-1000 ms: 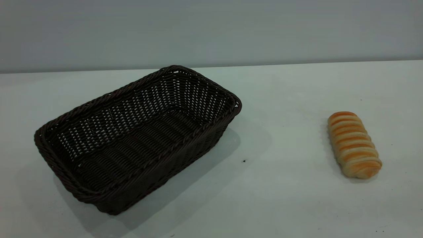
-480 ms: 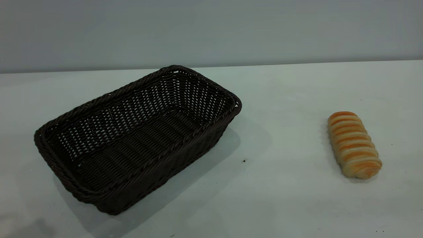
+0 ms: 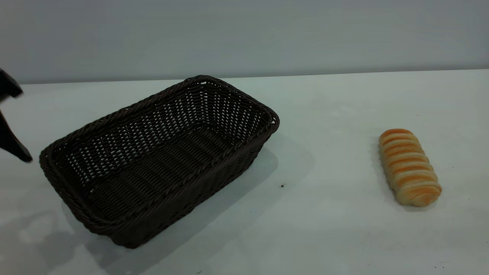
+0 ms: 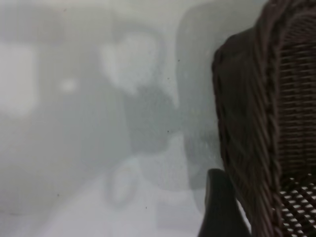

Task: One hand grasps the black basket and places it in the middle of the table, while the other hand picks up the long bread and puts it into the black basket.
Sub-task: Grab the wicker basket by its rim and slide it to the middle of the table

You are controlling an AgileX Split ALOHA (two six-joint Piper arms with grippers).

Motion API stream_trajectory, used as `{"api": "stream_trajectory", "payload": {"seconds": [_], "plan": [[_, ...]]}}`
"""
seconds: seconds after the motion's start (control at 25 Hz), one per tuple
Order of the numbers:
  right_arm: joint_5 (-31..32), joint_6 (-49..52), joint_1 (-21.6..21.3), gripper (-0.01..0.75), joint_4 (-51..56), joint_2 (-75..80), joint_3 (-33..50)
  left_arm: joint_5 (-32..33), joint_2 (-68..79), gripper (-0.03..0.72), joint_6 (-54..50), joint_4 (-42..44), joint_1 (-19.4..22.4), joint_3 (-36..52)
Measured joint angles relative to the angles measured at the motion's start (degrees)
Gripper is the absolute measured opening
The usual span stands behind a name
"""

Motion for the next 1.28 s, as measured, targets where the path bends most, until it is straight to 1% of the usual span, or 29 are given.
{"api": "stream_trajectory", "payload": {"seconds": [0.12,0.24,0.36,0.56,0.8,1.08,1.28], "plan": [[0.6,-0.4,0.0,0.243,0.0,0.0,0.0,-1.9,2.4,0.525,0.1,-0.7,-0.4,0.0],[0.8,-0.6,0.0,0.243,0.0,0.0,0.0,-5.3,4.0,0.525,-0.2,-1.0,-2.4,-0.1],[1.3,-0.7,0.0,0.243,0.1,0.0,0.0,-7.0,5.5,0.525,-1.2,-1.3,-4.1,-0.2],[1.9,-0.9,0.0,0.243,0.1,0.0,0.0,-7.1,7.6,0.525,-1.7,-1.4,-4.1,-0.2],[1.9,-1.0,0.0,0.243,0.5,0.0,0.0,-10.0,7.9,0.525,-1.8,-1.4,-4.1,-0.2],[1.9,-1.0,0.0,0.243,0.9,0.0,0.0,-10.7,10.7,0.525,-2.7,-1.4,-4.1,-0.2],[1.9,-1.0,0.0,0.243,1.0,0.0,0.0,-12.9,12.8,0.524,-2.7,-1.4,-4.1,-0.5]]}}
